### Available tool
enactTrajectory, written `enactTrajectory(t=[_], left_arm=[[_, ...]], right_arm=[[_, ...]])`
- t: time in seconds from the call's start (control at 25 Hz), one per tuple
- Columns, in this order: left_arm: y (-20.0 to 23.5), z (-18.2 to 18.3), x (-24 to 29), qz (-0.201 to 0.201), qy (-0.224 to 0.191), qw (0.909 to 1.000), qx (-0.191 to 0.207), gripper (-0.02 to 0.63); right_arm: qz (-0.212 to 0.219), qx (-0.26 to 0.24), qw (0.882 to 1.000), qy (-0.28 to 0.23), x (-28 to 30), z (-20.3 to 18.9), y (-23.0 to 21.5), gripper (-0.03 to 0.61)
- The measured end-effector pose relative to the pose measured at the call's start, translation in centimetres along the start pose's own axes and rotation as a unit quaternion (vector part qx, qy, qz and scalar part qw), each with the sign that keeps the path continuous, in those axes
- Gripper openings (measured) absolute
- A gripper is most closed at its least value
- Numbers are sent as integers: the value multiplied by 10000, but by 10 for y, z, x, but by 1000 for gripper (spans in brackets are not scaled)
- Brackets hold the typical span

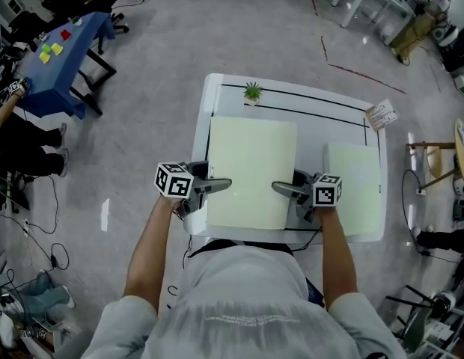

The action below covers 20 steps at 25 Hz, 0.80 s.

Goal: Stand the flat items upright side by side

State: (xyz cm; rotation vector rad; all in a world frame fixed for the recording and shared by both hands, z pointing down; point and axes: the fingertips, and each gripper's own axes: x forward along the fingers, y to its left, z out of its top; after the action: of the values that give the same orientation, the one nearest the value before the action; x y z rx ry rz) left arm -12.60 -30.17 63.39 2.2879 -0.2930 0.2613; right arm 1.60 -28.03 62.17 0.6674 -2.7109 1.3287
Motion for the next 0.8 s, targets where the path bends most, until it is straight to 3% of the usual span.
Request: enactTrajectory(t=[0.32,0.52,0.72,0.8], left_arm=[[-10,7,17,-683,54,9968,-405,433],[-14,16,21,-1016,-202,9924,-671,433],[-12,16,23,-933,-216,9908,-952,420],[-12,14,22,-892,-139,9898,-1104,349]], right_arm=[[191,-249,9994,-118,4,5,5,399],[193,-278,9994,-80,6,10,5,399],[2,-183,9998,-27,8,11,1,420],[-101,-296,9995,23,9,12,1,424]])
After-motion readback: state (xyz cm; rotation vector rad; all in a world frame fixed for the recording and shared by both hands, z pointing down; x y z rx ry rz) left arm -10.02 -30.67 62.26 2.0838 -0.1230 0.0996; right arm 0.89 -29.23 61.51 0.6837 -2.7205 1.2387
